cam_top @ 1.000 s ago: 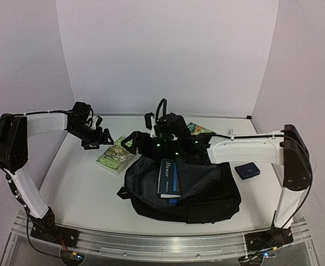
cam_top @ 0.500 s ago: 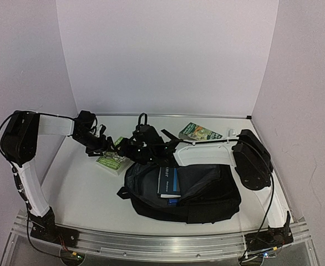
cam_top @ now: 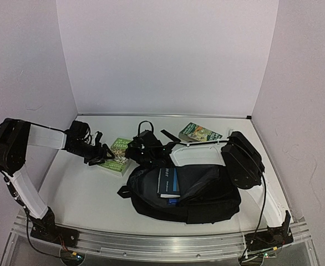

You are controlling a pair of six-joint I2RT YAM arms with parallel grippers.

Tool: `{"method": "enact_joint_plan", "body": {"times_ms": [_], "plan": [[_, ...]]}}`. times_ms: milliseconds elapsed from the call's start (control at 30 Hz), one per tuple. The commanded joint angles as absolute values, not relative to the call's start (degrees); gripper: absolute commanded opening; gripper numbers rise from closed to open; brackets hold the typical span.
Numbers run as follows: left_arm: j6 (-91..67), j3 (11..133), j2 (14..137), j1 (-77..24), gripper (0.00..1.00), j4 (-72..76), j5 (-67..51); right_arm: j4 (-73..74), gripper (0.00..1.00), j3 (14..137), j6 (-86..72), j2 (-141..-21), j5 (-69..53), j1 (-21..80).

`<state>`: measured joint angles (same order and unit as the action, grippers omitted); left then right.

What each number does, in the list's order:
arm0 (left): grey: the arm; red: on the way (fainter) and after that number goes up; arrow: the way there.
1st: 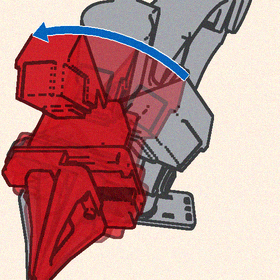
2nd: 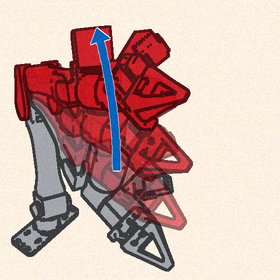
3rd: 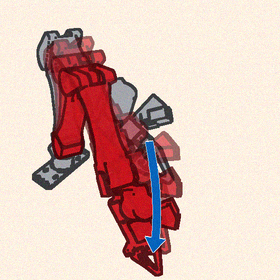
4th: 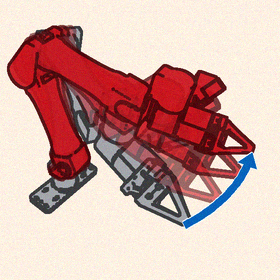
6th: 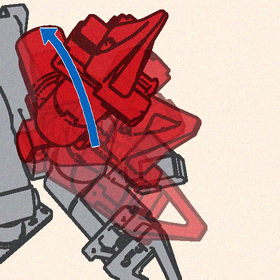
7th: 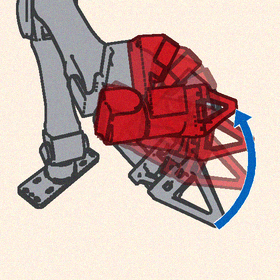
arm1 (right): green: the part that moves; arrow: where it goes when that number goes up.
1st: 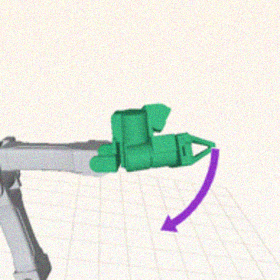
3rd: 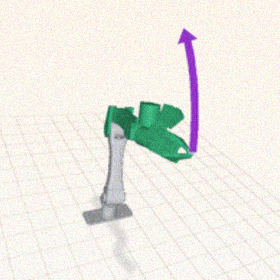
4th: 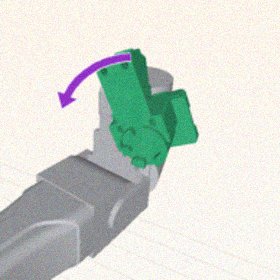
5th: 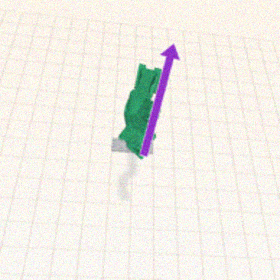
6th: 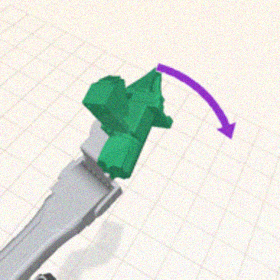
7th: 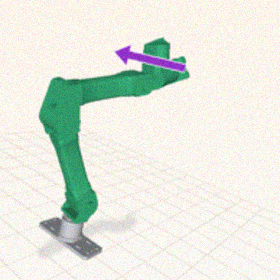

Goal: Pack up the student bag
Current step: Pick up the book from the center of the board.

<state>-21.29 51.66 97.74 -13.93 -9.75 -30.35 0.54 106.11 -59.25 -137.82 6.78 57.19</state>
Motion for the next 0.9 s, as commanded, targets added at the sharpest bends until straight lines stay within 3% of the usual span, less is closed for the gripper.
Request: {"method": "enact_joint_plan", "body": {"times_ms": [0,167,500,867], "plan": [[-22.17,51.35,92.54,-14.19,0.73,-15.08,-29.65,2.0,0.79,110.73,-59.51,-142.08,4.28,55.06],[-19.64,58.52,95.86,-13.66,0.79,-21.23,-23.96,2.0,0.74,115.18,-59.15,-145.93,-0.24,54.05],[-20.63,64.94,108.09,-13.3,0.81,-19.19,-25.44,1.85,0.74,119.55,-60.01,-150.27,-4.15,53.44],[-20.42,60.7,108.37,-13.34,0.69,-13.84,-34.44,-1.85,0.72,124.73,-61.87,-155.63,-11.08,53.44]]}}
